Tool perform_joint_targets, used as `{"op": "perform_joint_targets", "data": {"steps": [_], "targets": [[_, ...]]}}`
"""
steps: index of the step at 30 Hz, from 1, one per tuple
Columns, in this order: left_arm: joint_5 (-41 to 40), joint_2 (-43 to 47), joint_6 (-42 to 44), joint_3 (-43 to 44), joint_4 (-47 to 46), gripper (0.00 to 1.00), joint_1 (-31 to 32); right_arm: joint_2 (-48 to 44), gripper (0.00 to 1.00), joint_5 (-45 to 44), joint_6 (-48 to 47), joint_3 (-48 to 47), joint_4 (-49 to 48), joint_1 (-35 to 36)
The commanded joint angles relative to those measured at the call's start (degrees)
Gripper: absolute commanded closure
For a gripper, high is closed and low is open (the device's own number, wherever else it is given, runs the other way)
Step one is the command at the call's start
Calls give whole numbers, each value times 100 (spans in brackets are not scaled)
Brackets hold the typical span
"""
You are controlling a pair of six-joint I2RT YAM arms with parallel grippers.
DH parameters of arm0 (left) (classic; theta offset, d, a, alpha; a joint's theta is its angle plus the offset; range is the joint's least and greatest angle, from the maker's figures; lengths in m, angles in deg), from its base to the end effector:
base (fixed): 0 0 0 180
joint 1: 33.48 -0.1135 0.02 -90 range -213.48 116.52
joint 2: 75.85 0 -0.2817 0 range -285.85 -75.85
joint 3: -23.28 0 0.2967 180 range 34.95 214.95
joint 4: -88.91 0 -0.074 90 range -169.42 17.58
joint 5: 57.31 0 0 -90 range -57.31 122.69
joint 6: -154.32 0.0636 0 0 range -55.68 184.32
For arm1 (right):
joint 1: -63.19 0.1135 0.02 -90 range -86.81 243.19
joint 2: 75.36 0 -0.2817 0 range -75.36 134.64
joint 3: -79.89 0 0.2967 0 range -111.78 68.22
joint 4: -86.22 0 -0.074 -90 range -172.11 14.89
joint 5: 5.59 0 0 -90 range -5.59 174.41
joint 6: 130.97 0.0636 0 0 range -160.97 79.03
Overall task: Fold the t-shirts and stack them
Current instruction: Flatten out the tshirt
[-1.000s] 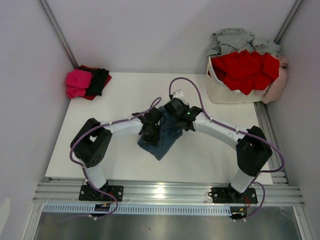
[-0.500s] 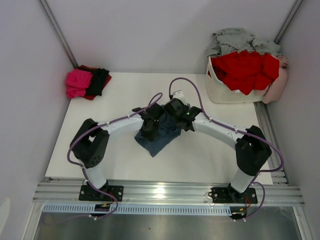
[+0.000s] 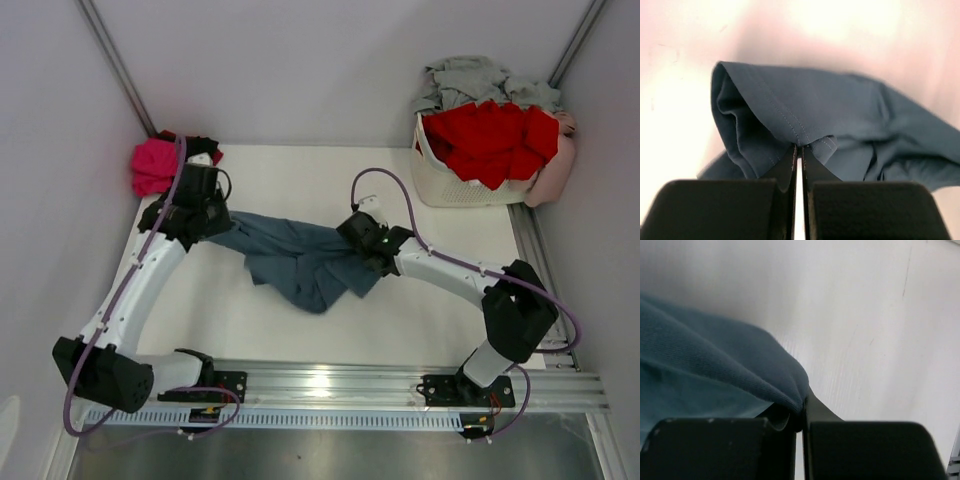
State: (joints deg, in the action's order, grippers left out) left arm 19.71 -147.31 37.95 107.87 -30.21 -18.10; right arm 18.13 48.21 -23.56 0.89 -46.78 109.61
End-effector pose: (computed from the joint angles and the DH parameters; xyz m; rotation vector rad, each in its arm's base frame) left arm 0.3035 -0.0687 0.3473 -0.3314 2.3546 -0.0746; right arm 0.2921 0.2524 0.2103 -0.4043 2.3510 -0.3403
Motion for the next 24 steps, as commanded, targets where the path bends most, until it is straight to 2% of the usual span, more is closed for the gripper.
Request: {"op": "perform_joint_targets", "data": {"steps": [1,5,15,18,19,20,21,22,24], "targets": [[-134,377,97,-33,246,99,-236,-428,100,-299,254,115,44,-9],[-487,650,-26,-295,370,99,-289,-490,100,-343,237,273,-17,-44],[-407,985,-210,-692,352,99,-281,-121,98,-536,219,115,-88,-159],[-557,1046,-272,-710,396,100,-281,125,85,-546,184,-52,8,-176],[-566,1099,-298,-736,396,100,-281,204,70,-519,175,-96,26,-176],[-575,1117,-316,-762,379,100,-281,213,62,-432,158,-113,35,-176],[-584,1152,-325,-788,361,100,-281,196,46,-248,140,-96,-43,-176],[-592,1187,-334,-815,344,99,-281,83,38,-142,157,-61,-96,-176],[-601,1213,-334,-815,326,100,-281,-59,34,217,149,97,-281,-176]]}}
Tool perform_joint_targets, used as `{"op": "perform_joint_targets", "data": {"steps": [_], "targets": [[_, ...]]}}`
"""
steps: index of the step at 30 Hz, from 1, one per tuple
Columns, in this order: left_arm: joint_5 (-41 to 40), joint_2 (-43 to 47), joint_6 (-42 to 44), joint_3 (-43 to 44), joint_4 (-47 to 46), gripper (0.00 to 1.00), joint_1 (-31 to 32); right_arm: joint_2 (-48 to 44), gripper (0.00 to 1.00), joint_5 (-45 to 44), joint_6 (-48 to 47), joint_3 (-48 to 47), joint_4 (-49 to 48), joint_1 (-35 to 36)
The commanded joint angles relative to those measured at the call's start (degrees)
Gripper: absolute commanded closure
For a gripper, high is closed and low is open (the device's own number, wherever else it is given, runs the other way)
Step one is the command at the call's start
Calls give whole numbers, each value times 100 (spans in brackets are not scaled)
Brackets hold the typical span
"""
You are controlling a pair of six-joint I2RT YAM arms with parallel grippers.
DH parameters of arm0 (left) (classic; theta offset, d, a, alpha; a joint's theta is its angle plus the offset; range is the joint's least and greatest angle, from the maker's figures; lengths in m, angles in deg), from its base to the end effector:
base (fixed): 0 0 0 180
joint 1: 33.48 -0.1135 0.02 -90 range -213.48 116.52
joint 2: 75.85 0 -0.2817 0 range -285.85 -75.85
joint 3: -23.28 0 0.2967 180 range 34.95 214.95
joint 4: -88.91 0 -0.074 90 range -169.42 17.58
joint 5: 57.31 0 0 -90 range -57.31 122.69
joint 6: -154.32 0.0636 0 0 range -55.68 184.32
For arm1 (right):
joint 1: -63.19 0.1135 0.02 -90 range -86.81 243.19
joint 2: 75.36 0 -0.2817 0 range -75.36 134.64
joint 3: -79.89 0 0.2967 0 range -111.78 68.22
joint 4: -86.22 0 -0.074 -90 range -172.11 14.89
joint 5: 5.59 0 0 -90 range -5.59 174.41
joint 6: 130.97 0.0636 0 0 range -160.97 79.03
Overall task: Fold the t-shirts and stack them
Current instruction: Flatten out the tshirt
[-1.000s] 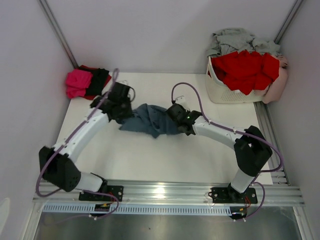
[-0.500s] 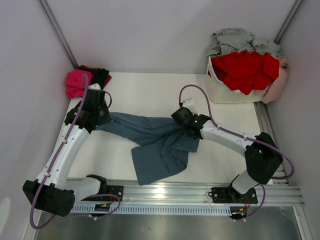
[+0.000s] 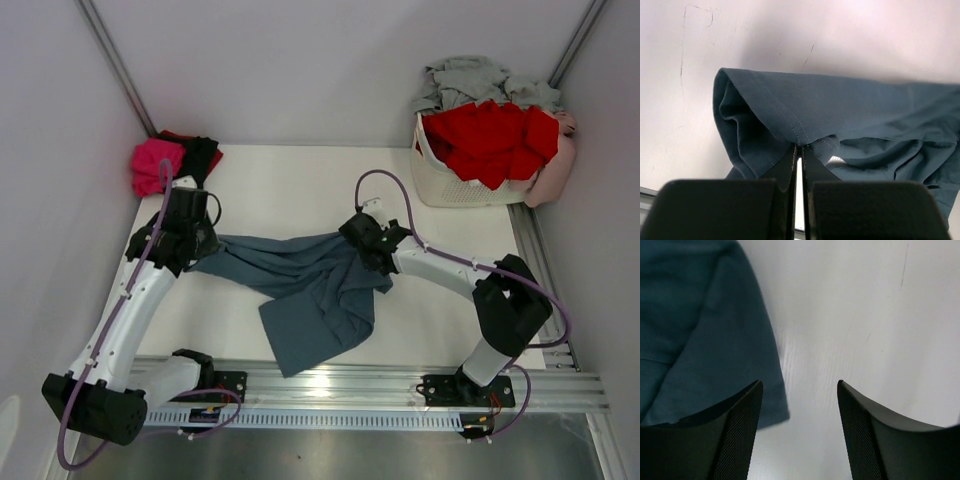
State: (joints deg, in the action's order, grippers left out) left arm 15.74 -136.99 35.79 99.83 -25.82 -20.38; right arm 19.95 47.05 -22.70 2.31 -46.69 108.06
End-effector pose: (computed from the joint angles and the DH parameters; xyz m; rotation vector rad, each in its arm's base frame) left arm 0.2545 -0.0402 0.3360 -0.4493 2.3485 0.0226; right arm 0.2977 0.2419 0.1909 -0.3768 2.3842 -0.4119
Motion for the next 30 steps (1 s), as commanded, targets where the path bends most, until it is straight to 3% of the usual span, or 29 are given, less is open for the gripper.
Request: {"op": "perform_joint_targets", "data": {"steps": [1,8,12,20,24,30], "targets": [[-212,191,-117,-11,-122,100,-53,-310,34,439,72,7,-316,-30],[-257,261,-117,-133,-192,100,-54,-1066,35,1476,318,543,-483,-39],[-212,270,-161,-195,-236,100,-53,-1172,42,2021,617,1000,-650,-48],[-186,314,-170,-266,-315,100,-53,-1216,45,3410,1091,1958,-1773,-48],[-160,296,-179,-257,-333,99,-53,-1120,45,4165,1057,1995,-2170,-48],[-98,235,-188,-301,-421,100,-53,-1128,46,4492,873,1608,-1873,-21]]}}
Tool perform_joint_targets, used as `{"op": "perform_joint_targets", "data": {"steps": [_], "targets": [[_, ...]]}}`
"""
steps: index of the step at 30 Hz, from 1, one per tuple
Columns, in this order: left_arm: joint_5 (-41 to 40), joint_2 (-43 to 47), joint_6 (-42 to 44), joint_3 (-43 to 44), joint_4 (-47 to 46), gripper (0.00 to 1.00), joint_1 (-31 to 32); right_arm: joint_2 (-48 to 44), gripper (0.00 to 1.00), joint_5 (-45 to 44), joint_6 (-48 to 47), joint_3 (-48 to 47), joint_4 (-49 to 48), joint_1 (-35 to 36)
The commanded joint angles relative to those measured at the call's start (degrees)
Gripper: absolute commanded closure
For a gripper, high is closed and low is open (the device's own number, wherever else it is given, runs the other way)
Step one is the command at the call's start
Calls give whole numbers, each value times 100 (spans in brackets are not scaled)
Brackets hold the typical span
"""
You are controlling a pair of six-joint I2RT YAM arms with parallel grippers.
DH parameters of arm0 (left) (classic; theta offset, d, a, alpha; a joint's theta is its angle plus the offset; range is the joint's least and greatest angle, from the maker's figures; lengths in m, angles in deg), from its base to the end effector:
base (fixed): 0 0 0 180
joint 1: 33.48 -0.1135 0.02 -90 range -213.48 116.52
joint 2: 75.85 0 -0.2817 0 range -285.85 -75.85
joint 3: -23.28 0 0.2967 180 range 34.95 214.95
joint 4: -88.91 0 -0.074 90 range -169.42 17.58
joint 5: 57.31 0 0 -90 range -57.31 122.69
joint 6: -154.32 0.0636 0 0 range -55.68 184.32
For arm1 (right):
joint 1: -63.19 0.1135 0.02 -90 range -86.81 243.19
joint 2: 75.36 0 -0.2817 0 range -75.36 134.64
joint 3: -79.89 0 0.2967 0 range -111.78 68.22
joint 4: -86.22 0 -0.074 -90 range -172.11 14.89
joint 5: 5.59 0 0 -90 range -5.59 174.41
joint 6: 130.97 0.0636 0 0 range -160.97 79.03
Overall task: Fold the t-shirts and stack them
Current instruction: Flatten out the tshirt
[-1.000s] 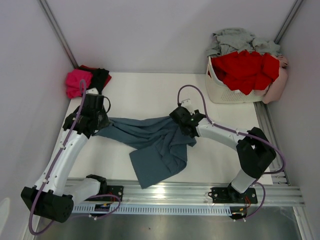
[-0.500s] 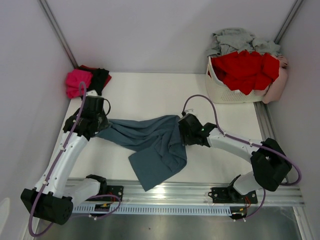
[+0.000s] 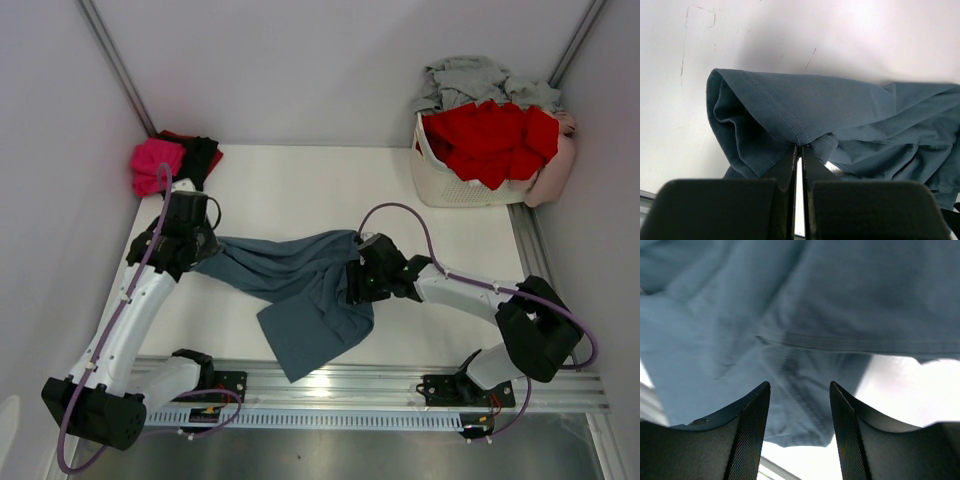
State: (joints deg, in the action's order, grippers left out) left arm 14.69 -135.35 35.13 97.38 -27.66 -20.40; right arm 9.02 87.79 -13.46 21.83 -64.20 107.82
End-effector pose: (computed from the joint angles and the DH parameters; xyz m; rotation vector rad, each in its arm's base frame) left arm 0.2506 -0.0380 0.3298 -0.4706 2.3217 0.0291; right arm 0.2361 0.2383 0.1484 -0.4170 2.6096 0.5402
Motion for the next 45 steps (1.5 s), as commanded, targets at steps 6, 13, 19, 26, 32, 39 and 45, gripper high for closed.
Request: {"op": "perform_joint_targets", "data": {"steps": [6,13,19,26,32,39,45], "targets": [[139,0,-183,-144,-378,100,-51,-115,46,954,-263,-397,362,152],[147,-35,-192,-161,-448,100,-51,-124,47,814,-246,-72,555,696],[191,-96,-219,-197,-501,100,-51,-246,49,867,-290,-54,775,837],[262,-114,-227,-267,-527,99,-51,-422,49,805,-193,-19,977,1022],[244,-52,-236,-284,-501,99,-51,-387,52,884,-88,-10,934,1119],[244,-44,-228,-240,-466,100,-51,-291,51,1095,-70,77,679,1154],[200,9,-245,-345,-474,100,-51,-19,52,1139,-9,280,292,1154]]}}
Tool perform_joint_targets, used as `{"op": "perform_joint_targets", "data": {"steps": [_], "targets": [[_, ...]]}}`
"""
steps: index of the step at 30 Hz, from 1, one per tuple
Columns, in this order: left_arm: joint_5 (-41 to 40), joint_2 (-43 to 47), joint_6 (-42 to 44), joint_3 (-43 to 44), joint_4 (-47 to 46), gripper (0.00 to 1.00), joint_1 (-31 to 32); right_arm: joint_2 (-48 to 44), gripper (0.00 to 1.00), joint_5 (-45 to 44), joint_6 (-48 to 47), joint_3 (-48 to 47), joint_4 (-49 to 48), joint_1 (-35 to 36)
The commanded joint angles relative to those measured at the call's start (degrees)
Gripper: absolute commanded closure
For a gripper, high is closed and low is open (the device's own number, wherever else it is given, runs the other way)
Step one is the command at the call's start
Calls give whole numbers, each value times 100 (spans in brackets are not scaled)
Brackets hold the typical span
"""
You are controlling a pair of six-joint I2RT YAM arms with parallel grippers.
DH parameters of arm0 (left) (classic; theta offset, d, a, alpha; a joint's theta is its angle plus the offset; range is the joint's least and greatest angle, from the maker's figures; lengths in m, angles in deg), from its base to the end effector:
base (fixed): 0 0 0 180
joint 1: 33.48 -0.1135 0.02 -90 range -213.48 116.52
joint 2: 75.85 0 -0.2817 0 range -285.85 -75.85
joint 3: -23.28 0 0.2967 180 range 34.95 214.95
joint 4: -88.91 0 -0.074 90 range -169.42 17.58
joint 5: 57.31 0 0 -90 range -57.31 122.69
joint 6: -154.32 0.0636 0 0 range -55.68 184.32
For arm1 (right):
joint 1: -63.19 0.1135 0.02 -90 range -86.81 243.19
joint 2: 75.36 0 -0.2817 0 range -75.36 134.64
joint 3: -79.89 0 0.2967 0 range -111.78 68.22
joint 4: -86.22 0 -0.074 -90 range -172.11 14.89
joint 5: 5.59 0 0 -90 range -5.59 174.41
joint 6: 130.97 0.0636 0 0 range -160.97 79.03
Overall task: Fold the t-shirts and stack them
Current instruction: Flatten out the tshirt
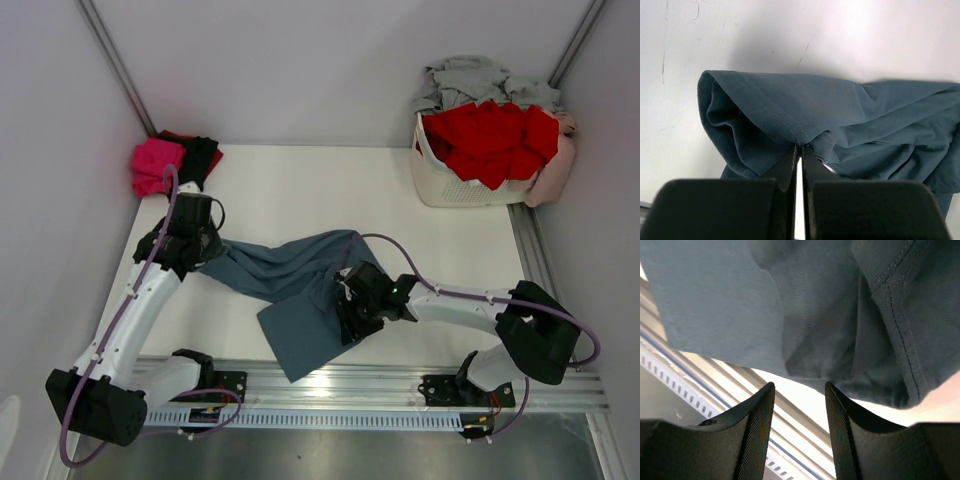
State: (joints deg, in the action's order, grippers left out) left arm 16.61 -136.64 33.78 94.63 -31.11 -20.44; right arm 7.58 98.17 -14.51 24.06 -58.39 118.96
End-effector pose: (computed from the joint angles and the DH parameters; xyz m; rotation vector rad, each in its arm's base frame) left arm 0.2593 -0.0420 0.3111 -0.4860 2.3389 -0.0145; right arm 0.1631 0.2666 0.1374 -0.8021 2.7346 0.7173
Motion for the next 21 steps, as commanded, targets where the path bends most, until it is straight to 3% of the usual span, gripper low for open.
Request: {"op": "perform_joint_targets", "data": {"steps": [1,7,13,16,21], "targets": [[-27,147,-127,-88,-138,100,-47,152,52,109,123,74,-385,31],[-106,164,-197,-334,-200,100,-47,442,53,145,158,66,-667,39],[-203,243,-233,-448,-191,99,-47,671,63,109,114,-13,-703,39],[-203,305,-259,-483,-208,100,-47,689,71,66,70,-84,-650,48],[-212,314,-303,-545,-208,99,-47,689,97,-75,-53,-206,-483,39]]}}
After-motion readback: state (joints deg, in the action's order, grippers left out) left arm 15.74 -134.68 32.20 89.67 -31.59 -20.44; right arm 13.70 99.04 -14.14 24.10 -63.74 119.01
